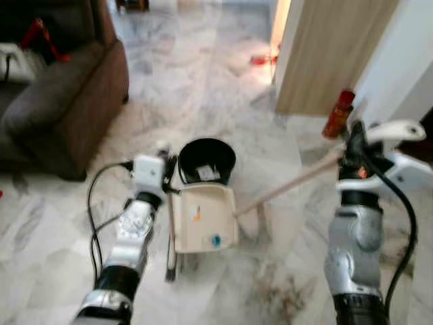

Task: Sweep floor

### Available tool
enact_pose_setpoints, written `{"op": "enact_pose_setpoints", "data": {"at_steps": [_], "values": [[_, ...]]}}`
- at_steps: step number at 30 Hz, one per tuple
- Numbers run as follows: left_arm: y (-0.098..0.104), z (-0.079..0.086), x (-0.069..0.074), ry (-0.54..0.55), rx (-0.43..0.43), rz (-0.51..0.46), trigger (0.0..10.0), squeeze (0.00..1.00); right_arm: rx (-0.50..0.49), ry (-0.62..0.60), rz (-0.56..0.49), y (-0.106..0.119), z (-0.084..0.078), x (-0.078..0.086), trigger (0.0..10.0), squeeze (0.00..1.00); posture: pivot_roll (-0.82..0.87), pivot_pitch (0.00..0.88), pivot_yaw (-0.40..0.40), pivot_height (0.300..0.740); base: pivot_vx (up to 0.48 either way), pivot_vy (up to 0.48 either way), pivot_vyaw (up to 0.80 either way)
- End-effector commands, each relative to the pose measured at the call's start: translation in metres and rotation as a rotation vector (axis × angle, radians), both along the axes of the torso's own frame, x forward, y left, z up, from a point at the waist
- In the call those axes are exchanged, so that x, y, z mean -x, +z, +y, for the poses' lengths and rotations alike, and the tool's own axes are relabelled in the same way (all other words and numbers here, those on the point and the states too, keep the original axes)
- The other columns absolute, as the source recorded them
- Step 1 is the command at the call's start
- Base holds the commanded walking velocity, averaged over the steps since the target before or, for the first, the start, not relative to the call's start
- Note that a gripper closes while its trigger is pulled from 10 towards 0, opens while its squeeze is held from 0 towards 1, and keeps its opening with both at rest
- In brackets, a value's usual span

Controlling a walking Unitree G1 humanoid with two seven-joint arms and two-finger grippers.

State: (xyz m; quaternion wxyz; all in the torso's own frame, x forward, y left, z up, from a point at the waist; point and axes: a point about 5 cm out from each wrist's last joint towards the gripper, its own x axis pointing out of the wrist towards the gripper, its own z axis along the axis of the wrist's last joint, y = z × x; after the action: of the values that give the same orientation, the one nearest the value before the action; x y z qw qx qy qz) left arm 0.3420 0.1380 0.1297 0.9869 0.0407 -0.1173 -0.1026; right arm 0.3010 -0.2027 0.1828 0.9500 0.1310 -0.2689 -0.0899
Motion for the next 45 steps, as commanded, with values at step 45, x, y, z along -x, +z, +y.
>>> {"op": "enact_pose_setpoints", "data": {"at_steps": [45], "values": [[0.008, 0.0, -0.002, 0.002, 0.013, -0.035, 10.0, 0.0, -0.078, 0.14, -0.275, 0.077, 0.037, 0.007, 10.0, 0.0, 0.09, 0.102, -0.045, 0.74, 0.294, 0.0, 0.0]]}}
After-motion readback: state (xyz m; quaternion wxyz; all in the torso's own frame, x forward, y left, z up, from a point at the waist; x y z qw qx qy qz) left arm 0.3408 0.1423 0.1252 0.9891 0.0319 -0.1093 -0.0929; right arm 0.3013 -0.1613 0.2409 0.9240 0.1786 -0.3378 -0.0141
